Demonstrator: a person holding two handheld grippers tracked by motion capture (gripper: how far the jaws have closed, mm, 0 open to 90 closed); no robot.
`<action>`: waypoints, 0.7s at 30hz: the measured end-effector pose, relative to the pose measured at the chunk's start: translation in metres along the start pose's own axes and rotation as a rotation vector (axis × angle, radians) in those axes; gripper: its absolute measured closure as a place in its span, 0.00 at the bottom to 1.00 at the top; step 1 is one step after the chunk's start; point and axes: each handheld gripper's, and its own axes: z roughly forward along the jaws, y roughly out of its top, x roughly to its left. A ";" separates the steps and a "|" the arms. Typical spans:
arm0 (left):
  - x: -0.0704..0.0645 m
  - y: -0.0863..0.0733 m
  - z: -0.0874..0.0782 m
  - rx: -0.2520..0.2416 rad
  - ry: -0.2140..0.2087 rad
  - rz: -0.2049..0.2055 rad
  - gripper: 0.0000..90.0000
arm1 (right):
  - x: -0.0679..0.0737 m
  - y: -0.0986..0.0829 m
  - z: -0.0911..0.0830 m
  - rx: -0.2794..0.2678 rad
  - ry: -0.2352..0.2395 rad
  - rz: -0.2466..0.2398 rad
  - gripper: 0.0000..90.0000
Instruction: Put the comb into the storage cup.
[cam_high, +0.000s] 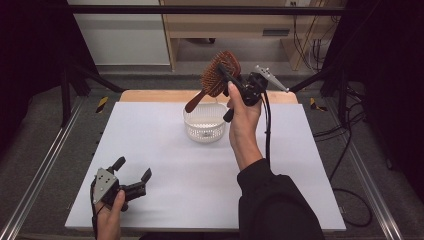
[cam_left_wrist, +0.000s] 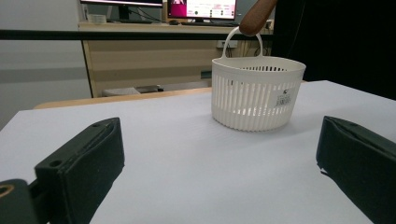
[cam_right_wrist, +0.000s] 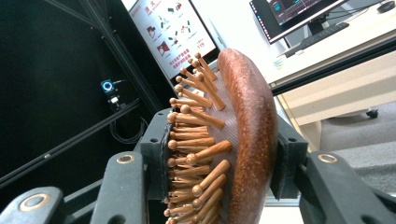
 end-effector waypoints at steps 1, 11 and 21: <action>0.000 0.000 0.000 -0.001 0.000 -0.001 0.01 | 0.000 0.000 0.000 -0.003 0.000 -0.007 0.57; 0.001 0.000 0.000 -0.003 -0.001 -0.003 0.01 | -0.008 0.002 0.000 -0.010 -0.034 -0.016 0.57; 0.001 -0.001 0.001 0.001 -0.006 0.005 0.01 | -0.012 0.005 -0.004 -0.013 -0.047 -0.041 0.57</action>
